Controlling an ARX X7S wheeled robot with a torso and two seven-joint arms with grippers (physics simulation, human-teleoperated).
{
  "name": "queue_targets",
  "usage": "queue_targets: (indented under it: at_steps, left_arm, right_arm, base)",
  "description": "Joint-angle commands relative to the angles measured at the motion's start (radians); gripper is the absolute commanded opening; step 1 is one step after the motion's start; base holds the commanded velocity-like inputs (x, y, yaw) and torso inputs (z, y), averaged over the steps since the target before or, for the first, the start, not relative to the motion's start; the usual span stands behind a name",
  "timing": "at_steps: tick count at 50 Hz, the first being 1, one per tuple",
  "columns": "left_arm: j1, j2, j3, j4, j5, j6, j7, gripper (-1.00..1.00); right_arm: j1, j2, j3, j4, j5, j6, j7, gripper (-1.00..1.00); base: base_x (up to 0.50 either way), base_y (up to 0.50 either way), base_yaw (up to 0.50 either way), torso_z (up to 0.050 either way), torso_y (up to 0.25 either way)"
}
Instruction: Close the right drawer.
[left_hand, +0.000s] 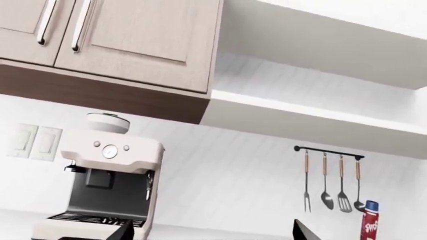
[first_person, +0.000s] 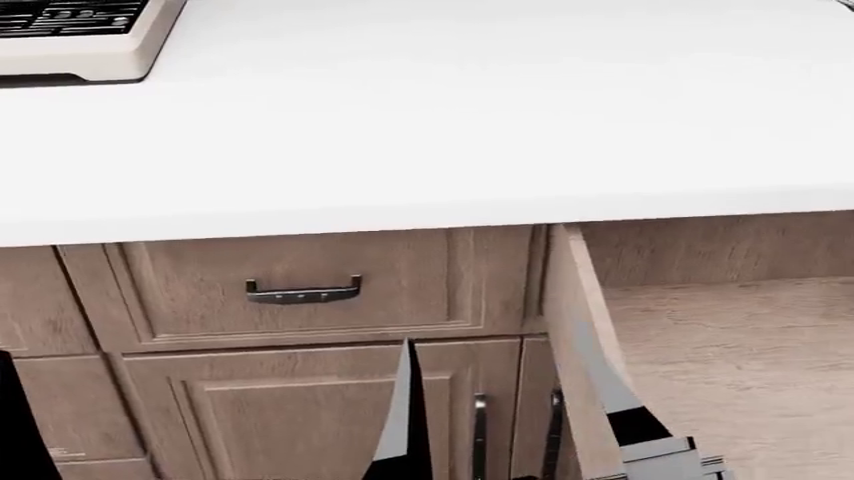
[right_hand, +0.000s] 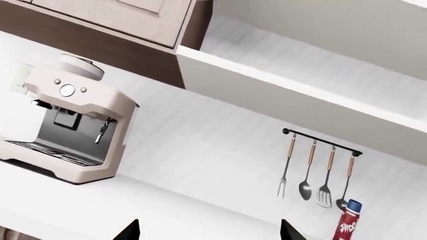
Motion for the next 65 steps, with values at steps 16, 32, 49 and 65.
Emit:
queue_targets:
  at_steps: [16,32,49,65]
  left_arm:
    - [0.010,-0.024,0.019,-0.017,0.001,0.032,-0.020,1.00]
    - [0.016,-0.034,0.028,-0.022,0.005,0.047,-0.034,1.00]
    - [0.019,-0.046,0.038,-0.027,0.013,0.061,-0.046,1.00]
    - [0.016,-0.055,0.048,-0.035,0.016,0.070,-0.057,1.00]
  right_arm:
    - [-0.001,0.026,-0.030,0.000,-0.077,0.003,0.052,1.00]
    - [-0.001,0.038,-0.037,0.000,-0.065,-0.001,0.063,1.00]
    - [-0.001,0.048,-0.049,0.007,-0.082,-0.009,0.088,1.00]
    - [0.004,0.055,-0.059,0.002,-0.089,0.002,0.096,1.00]
  base:
    - [-0.10,0.01,-0.50,0.000,0.000]
    - [-0.08,0.02,-0.50,0.000,0.000]
    - [-0.10,0.04,-0.50,0.000,0.000]
    - [-0.12,0.06,-0.50,0.000,0.000]
